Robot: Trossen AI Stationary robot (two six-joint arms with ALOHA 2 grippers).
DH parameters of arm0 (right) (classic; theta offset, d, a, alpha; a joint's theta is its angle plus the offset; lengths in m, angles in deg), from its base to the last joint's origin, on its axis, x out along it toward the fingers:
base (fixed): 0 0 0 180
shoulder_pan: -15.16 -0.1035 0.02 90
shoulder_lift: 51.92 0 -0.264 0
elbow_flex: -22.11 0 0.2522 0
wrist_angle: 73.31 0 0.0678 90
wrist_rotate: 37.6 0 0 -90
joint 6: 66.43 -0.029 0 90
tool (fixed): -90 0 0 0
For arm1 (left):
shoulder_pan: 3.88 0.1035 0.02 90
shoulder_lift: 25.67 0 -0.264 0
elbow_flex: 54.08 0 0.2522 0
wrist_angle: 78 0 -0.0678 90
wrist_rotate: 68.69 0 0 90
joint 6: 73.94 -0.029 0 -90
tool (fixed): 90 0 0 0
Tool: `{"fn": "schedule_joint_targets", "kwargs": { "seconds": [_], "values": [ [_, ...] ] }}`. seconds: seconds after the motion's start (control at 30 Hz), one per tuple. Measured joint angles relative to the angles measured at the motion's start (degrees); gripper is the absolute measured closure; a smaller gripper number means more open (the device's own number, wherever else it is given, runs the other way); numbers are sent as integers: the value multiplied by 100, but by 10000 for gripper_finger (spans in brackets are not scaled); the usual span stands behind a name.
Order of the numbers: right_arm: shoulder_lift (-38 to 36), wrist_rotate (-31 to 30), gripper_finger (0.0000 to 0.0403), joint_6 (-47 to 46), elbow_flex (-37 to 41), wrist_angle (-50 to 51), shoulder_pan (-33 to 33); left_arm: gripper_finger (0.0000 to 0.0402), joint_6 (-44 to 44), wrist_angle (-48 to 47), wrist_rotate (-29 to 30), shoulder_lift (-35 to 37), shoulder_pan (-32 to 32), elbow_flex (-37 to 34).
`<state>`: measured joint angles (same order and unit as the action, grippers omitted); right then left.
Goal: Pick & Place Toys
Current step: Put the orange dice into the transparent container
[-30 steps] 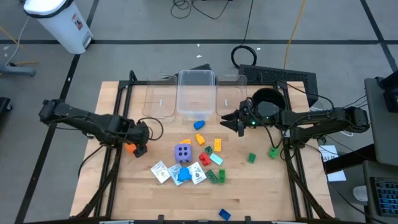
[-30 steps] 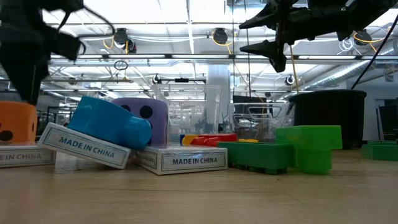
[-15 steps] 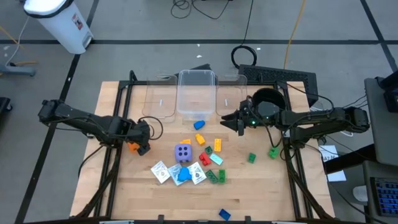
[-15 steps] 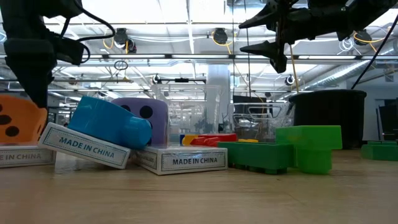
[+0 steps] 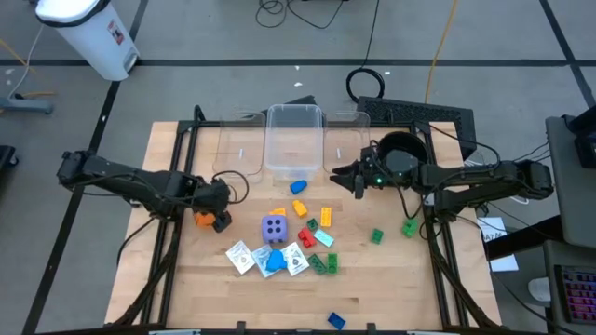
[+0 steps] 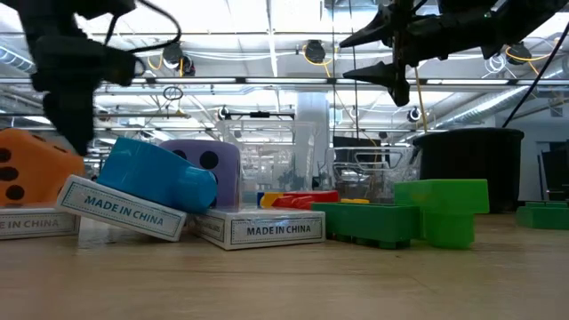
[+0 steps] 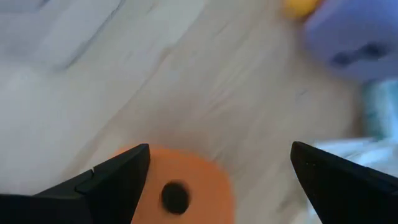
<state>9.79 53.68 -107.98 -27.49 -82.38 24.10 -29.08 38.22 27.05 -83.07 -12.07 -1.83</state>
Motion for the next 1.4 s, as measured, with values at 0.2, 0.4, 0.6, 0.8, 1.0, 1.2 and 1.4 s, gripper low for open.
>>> {"fn": "schedule_joint_targets", "kwargs": {
  "seconds": [0.2,0.4,0.6,0.8,1.0,1.2,1.4],
  "values": [
    [0,13,177,-71,0,-2,47,9,-604,1765,31,4,345,-1],
    [0,22,177,-87,0,-4,47,9,-1305,1783,-371,8,659,567],
    [0,22,177,-87,0,-2,47,9,-1477,-46,-396,8,736,1181],
    [0,24,177,8,0,-2,47,9,-931,-1556,-376,6,759,1336],
    [0,24,177,66,0,4,47,9,-210,-2569,-378,-209,784,1343],
    [2,24,177,66,0,158,49,9,578,-3214,-407,-598,1041,1344],
    [2,24,177,22,0,203,44,9,1104,-3367,-766,-1154,1134,1345]
  ]
}}
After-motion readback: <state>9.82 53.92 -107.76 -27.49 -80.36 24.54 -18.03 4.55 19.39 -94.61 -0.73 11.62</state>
